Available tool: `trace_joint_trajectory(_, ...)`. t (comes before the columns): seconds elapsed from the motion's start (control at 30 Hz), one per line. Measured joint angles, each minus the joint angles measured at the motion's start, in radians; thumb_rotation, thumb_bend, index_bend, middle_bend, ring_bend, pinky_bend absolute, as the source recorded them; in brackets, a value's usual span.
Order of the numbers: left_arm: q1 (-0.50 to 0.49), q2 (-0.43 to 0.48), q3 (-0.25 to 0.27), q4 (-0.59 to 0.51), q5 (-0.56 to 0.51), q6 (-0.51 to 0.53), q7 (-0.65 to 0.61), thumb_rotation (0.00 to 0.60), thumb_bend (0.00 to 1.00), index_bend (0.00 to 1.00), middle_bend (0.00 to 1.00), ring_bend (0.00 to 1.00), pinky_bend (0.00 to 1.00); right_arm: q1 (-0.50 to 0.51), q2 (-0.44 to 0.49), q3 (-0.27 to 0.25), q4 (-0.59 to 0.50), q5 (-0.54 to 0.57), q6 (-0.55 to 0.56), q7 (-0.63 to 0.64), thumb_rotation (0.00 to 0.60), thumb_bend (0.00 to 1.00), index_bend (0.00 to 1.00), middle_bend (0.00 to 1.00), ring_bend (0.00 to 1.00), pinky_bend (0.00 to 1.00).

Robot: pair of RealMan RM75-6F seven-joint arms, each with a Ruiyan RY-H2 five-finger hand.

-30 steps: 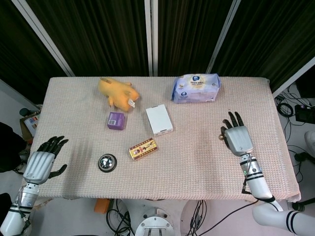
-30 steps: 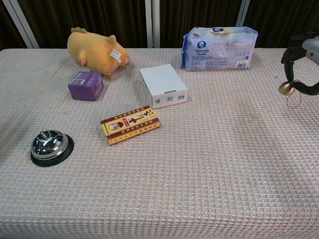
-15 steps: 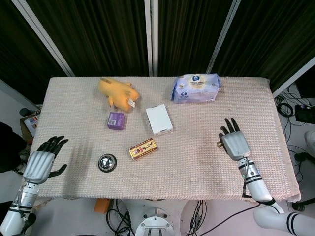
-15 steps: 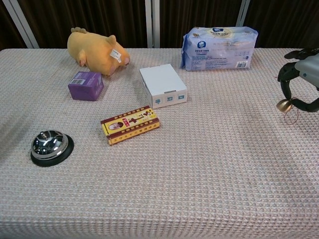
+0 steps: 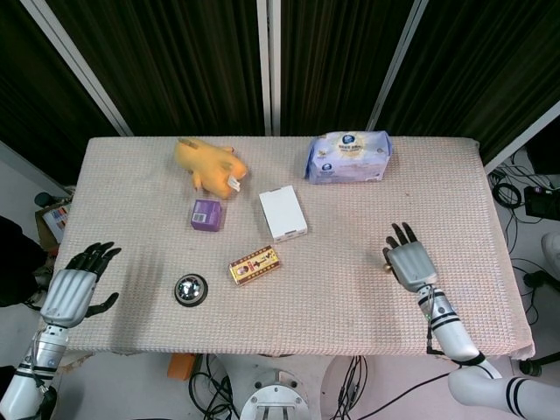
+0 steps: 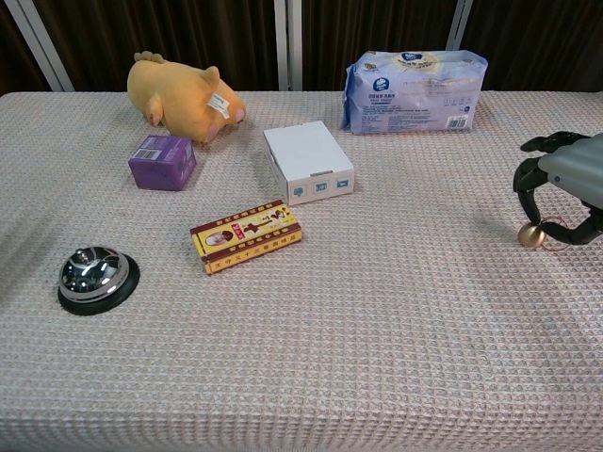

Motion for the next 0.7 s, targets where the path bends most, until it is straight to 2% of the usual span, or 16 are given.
trace_joint_trajectory(0.13,0.001,-0.001,0.000,0.003,0.000,0.001,-0.003,0.600,0.25,0.14,0.11,0.08,0.22,0.001,-0.003,-0.002,0.006,0.003,-0.001,0.000,0.600,0.42,0.80,0.24,0.00,0.00)
trace_joint_trajectory(0.23,0.001,-0.001,0.000,0.004,0.001,0.003,-0.005,0.600,0.25,0.14,0.10,0.08,0.22,0.001,-0.003,-0.002,0.004,0.003,-0.003,0.006,0.600,0.34,0.73,0.23,0.00,0.00)
trace_joint_trajectory(0.4,0.002,-0.002,0.001,0.007,0.005,0.007,-0.010,0.600,0.25,0.13,0.10,0.08,0.22,0.004,0.008,-0.007,-0.004,0.005,-0.015,0.013,0.600,0.25,0.51,0.17,0.00,0.00)
trace_joint_trajectory(0.63,0.003,-0.002,0.001,0.005,0.005,0.007,-0.009,0.600,0.25,0.13,0.10,0.08,0.22,0.005,0.021,-0.012,-0.016,0.007,-0.020,0.017,0.600,0.22,0.28,0.10,0.00,0.00)
trace_joint_trajectory(0.7,0.003,-0.002,0.000,0.005,0.006,0.008,-0.008,0.600,0.25,0.13,0.10,0.08,0.22,0.004,0.028,-0.014,-0.024,0.008,-0.020,0.016,0.600,0.20,0.15,0.06,0.00,0.00)
